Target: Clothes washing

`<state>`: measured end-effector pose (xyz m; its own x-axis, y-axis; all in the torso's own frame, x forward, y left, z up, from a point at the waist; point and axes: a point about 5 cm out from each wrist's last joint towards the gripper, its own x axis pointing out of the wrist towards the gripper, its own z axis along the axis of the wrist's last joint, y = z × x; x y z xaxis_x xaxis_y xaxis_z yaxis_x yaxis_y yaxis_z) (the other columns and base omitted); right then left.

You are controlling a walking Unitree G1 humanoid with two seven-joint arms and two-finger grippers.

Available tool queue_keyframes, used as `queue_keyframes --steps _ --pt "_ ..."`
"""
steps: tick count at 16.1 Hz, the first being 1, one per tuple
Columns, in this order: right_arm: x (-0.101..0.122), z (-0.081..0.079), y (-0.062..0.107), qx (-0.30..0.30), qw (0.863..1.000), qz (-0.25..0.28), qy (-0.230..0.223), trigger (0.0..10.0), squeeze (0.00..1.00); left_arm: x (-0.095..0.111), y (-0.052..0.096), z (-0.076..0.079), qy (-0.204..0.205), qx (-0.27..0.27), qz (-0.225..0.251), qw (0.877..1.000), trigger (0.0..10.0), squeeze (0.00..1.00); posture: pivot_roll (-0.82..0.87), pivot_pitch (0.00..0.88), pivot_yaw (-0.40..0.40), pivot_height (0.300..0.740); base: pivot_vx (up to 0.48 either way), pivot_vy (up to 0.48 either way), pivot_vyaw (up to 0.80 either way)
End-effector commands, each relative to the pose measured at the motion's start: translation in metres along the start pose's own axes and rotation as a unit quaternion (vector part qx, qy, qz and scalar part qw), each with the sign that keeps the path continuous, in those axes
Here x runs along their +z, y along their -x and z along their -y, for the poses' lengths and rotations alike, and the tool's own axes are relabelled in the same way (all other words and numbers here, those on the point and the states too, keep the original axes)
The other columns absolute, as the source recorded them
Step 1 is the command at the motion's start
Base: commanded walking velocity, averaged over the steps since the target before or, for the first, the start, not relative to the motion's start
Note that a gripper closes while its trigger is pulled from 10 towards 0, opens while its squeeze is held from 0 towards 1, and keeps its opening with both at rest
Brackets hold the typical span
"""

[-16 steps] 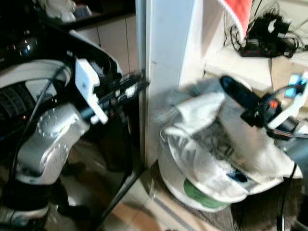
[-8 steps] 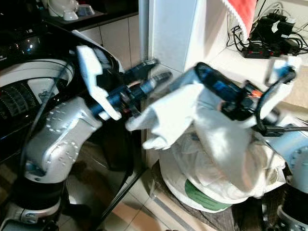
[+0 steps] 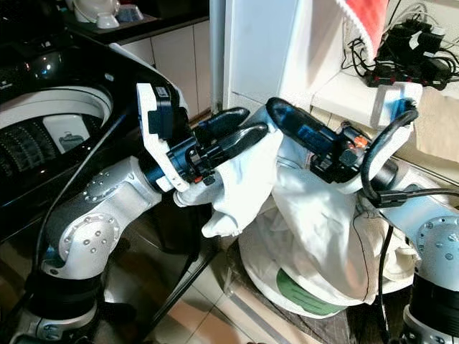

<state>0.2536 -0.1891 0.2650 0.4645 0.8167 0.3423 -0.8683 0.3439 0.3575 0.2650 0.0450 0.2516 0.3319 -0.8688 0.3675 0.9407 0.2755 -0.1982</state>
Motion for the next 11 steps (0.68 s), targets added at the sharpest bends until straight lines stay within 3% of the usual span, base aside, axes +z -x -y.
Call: queue_keyframes --steps 1,6,8,10,11 --pt "0.002 -0.007 -0.004 0.014 1.000 -0.011 0.018 0.0 0.00 0.001 0.000 0.007 0.023 -0.019 0.001 1.000 10.0 0.00 -0.03 0.000 -0.016 0.740 0.000 0.000 0.00" --pt "-0.002 -0.005 -0.004 0.002 0.999 -0.023 0.024 0.0 0.00 0.001 0.005 0.019 0.093 -0.074 -0.009 0.993 10.0 0.00 -0.03 0.000 -0.015 0.740 0.000 0.000 0.00" --pt "-0.002 -0.005 -0.005 -0.002 0.999 -0.026 0.026 0.0 0.00 -0.001 0.007 0.020 0.091 -0.078 -0.025 0.992 10.0 0.00 -0.03 0.000 -0.015 0.740 0.000 0.000 0.00" --pt "-0.001 -0.006 -0.006 0.003 0.999 -0.022 0.026 0.0 0.00 -0.011 0.006 0.015 0.061 -0.043 -0.071 0.995 10.0 0.00 -0.03 0.000 -0.014 0.740 0.000 0.000 0.00" --pt "-0.002 -0.006 -0.008 0.004 0.999 -0.023 0.026 0.0 0.00 -0.018 0.005 0.005 0.030 0.005 -0.099 0.995 10.0 0.00 -0.03 0.000 -0.015 0.740 0.000 0.000 0.00"
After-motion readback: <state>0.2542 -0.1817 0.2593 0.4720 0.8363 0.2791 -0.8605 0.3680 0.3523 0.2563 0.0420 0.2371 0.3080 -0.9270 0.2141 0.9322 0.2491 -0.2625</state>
